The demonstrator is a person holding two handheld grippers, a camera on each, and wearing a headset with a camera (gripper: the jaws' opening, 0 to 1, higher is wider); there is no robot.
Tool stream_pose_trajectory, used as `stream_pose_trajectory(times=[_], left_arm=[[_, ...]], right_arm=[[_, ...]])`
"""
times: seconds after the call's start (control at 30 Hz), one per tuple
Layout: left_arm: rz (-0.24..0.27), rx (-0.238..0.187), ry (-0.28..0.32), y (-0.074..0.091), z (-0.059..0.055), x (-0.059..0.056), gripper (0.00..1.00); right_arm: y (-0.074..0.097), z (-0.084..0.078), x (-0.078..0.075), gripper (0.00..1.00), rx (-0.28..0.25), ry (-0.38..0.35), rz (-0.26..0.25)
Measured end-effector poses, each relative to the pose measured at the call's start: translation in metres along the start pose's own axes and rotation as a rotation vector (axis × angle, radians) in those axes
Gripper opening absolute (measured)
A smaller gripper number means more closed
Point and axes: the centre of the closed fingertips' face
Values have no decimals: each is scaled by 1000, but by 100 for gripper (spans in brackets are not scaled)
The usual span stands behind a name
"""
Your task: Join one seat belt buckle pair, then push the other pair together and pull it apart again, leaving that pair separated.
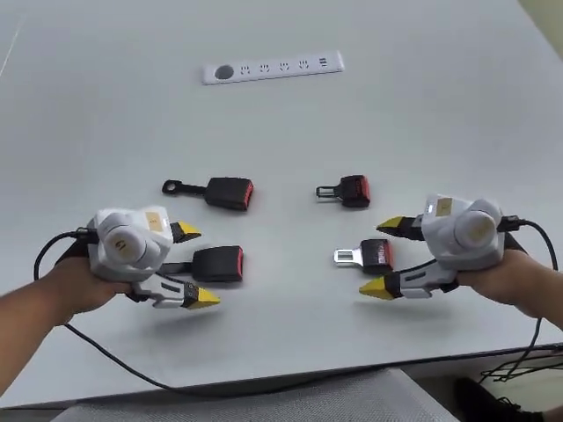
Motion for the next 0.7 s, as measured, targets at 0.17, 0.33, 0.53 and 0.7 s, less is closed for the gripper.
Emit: stream_pose_trajectory(times=[0.17, 0.33, 0.53, 0.7], left_arm=[[-12, 33, -12, -8, -6, 1, 66], [-22, 59, -25, -10, -9, 4, 63], [-23, 58, -21, -12, -7, 7, 58], [-34, 92, -72, -10, -9, 7, 53]], right_arm=[[-1, -8, 0, 59, 28, 3, 20], [-4, -14, -2, 58, 46, 17, 32], [-3, -14, -7, 55, 37, 30, 36], [-1, -17, -9, 53, 46, 47, 46]])
Point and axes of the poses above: the centre of the closed fingertips' face, and the gripper's own axes: y roughly backward along the fingers, x roughly to its left, z roughly out of its top, and after that the axes turned 14 degrees about y, right-handed
